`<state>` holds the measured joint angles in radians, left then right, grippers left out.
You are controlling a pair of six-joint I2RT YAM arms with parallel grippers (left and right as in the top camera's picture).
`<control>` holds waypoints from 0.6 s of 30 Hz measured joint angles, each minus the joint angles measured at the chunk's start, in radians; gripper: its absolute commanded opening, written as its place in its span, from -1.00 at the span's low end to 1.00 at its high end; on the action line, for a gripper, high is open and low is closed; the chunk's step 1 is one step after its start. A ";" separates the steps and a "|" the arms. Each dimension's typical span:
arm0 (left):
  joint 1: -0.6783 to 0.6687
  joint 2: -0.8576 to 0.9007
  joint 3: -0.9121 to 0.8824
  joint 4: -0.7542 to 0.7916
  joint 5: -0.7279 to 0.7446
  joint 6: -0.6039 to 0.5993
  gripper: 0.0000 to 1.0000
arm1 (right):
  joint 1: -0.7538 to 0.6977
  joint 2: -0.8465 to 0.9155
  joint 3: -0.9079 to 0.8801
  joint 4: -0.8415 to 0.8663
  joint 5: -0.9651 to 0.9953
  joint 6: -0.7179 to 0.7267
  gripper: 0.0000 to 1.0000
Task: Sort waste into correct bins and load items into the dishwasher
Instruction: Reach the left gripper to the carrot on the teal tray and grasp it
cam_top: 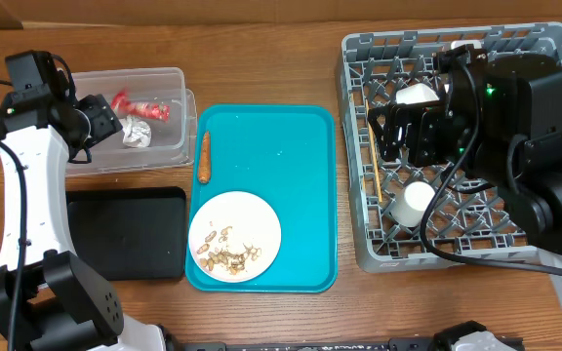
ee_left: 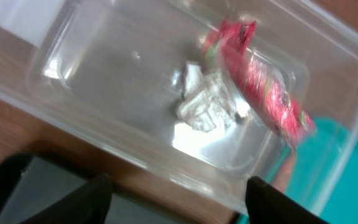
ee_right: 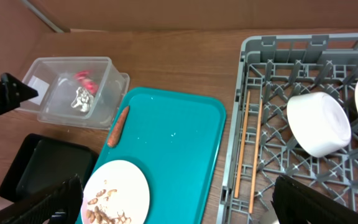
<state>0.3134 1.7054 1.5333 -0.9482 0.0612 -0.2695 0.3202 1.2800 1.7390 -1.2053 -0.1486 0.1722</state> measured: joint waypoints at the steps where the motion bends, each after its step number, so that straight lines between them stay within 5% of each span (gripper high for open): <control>1: -0.001 0.000 0.016 -0.025 0.013 0.005 0.21 | 0.000 0.000 0.000 0.000 0.000 0.000 1.00; 8: -0.189 -0.003 0.147 -0.158 0.069 0.019 0.26 | 0.000 0.000 0.000 0.000 0.000 0.000 1.00; 18: -0.598 0.137 0.033 -0.105 -0.166 -0.063 0.25 | 0.000 0.000 0.000 0.000 0.000 0.000 1.00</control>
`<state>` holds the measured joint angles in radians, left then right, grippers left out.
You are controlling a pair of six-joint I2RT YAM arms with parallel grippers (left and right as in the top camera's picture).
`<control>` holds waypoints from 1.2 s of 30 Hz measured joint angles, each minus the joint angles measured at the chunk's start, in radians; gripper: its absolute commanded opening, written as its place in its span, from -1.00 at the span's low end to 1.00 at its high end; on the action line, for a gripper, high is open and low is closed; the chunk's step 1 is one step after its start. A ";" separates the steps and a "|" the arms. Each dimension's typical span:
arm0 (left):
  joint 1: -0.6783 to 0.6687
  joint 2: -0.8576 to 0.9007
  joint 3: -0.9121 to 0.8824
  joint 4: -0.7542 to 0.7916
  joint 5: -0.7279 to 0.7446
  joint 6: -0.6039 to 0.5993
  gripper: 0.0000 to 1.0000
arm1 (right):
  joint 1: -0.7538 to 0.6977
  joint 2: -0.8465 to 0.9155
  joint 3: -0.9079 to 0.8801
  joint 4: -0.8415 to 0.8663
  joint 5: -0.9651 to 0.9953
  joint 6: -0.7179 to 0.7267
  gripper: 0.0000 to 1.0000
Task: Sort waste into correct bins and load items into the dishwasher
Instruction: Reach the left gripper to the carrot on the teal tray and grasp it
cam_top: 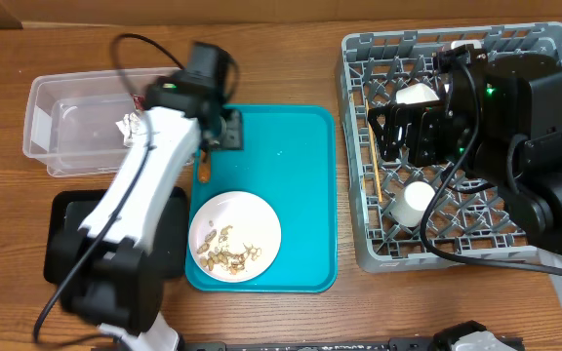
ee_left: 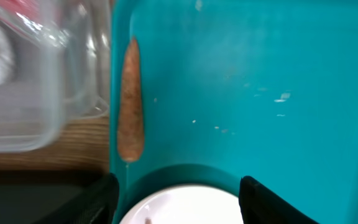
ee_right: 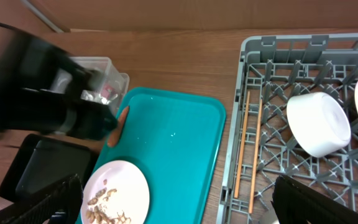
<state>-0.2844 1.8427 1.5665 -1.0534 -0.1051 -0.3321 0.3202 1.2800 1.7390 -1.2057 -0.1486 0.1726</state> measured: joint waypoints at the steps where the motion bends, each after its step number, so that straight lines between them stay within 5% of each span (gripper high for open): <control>1: -0.010 0.040 -0.008 0.009 -0.021 -0.014 0.25 | 0.000 0.000 0.000 0.000 0.000 0.000 1.00; 8: 0.000 0.219 -0.020 0.061 -0.099 -0.084 0.22 | 0.000 0.000 0.000 0.000 0.000 0.000 1.00; 19: 0.010 0.254 -0.020 0.063 -0.169 -0.100 0.15 | 0.000 0.000 0.000 0.000 0.000 0.000 1.00; 36: 0.018 0.250 -0.095 0.202 -0.052 -0.098 -0.11 | 0.000 0.000 0.000 0.000 0.000 0.000 1.00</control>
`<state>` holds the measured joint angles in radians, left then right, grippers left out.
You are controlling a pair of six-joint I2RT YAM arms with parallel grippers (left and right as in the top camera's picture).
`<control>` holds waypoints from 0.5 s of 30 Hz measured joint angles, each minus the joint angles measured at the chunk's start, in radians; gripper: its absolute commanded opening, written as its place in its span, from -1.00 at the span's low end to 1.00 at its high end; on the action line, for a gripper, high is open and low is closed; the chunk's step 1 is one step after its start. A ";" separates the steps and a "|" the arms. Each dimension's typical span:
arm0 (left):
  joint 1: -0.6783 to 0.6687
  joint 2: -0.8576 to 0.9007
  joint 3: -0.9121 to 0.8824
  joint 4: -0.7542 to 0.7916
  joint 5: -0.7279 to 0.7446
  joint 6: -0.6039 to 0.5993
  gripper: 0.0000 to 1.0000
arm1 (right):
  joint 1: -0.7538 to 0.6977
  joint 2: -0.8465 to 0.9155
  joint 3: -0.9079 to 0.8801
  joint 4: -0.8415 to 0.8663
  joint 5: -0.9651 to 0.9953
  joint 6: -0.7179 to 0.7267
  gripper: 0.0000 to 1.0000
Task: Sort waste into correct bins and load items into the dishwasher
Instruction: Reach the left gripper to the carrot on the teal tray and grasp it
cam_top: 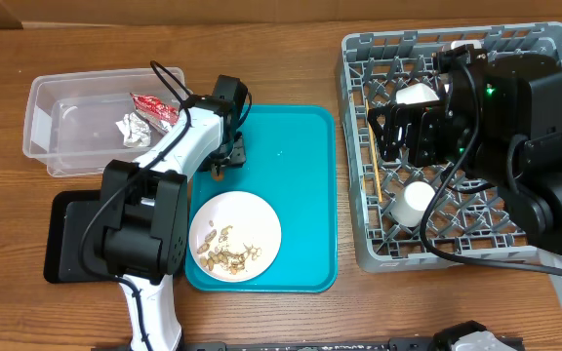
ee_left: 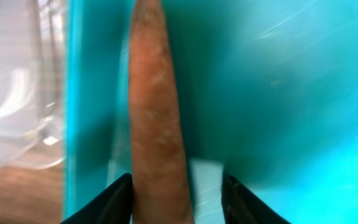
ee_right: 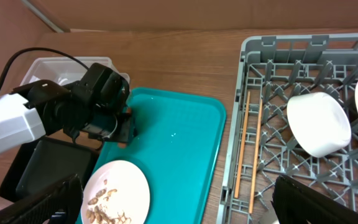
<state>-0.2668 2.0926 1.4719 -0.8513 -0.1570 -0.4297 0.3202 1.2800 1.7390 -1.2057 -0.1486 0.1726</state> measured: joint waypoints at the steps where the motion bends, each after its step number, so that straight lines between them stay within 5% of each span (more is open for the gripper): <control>1: 0.000 0.000 0.000 0.005 0.009 0.003 -0.12 | 0.000 0.000 0.000 0.000 0.000 0.000 1.00; 6: -0.002 0.000 0.000 0.014 0.048 0.016 -0.48 | 0.000 0.000 0.000 0.000 0.000 0.000 1.00; 15: -0.002 0.014 0.109 -0.193 0.066 0.018 -0.70 | 0.000 0.000 0.000 0.000 0.000 0.000 1.00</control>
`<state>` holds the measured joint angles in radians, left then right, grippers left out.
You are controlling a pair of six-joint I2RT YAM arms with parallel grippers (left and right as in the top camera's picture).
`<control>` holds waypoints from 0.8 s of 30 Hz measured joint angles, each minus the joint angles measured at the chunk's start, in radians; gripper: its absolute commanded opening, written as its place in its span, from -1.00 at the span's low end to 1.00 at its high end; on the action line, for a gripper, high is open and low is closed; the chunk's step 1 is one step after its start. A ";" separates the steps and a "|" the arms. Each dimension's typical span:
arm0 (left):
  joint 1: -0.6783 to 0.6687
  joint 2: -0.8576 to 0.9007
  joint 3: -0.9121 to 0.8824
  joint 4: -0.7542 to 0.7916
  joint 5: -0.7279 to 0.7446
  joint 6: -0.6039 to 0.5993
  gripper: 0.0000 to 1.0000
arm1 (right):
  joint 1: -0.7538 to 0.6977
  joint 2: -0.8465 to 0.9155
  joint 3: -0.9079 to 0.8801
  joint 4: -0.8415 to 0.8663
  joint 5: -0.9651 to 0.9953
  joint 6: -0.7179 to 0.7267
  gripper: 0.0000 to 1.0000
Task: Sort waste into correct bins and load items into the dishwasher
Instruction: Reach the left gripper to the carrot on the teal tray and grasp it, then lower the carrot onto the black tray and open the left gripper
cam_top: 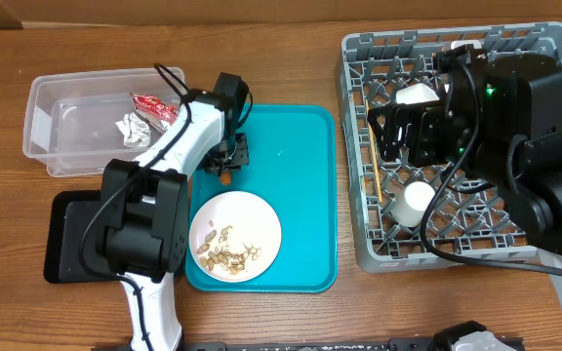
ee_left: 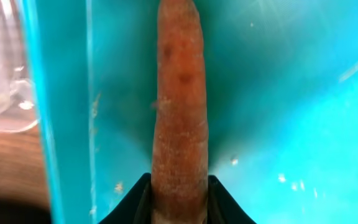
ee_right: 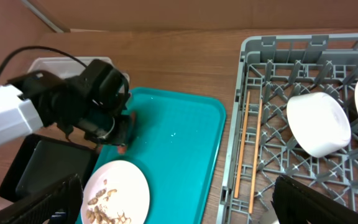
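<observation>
An orange carrot (ee_left: 180,106) points away from the camera over the left side of the teal tray (cam_top: 296,185), and my left gripper (ee_left: 180,202) is shut on its near end. The overhead view shows the left gripper (cam_top: 230,154) just inside the tray's left rim, the carrot's tip (cam_top: 224,176) poking out below it. A white plate (cam_top: 252,222) with food scraps lies at the tray's front. My right gripper (cam_top: 406,132) hangs open over the grey dish rack (cam_top: 359,146), holding nothing.
A clear bin (cam_top: 76,146) with a red wrapper (cam_top: 152,105) and crumpled paper stands left of the tray. A black bin (cam_top: 71,234) sits in front of it. The rack holds white bowls (ee_right: 319,123) and wooden chopsticks (ee_right: 248,143).
My left gripper's fingers stood apart on either side of the carrot; now they are shut on it. The carrot sits slightly further in from the tray's left rim. The right arm is unchanged.
My left gripper was over the clear bin, where the red wrapper and paper lay. Then it was above the tray's left edge by the carrot. Then it was low over the carrot with fingers straddling it, and now it grips it.
</observation>
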<state>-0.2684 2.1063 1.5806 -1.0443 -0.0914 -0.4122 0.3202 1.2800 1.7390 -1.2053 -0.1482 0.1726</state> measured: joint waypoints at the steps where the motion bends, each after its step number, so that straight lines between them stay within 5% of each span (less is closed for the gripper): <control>1: 0.000 0.002 0.033 -0.029 0.002 0.000 -0.71 | 0.000 0.000 0.000 0.000 0.000 0.000 1.00; 7: 0.000 -0.014 0.228 -0.204 0.002 -0.011 -0.77 | 0.000 0.000 0.000 0.000 0.000 0.000 1.00; 16: 0.028 -0.258 0.245 -0.488 -0.083 -0.108 -0.91 | 0.000 0.000 0.000 0.000 -0.001 0.000 1.00; 24: 0.240 -0.442 0.161 -0.529 -0.127 -0.183 -0.88 | 0.000 0.000 0.000 0.000 -0.001 0.000 1.00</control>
<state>-0.0280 1.6642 1.7412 -1.5734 -0.2180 -0.5953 0.3202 1.2800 1.7390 -1.2057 -0.1490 0.1722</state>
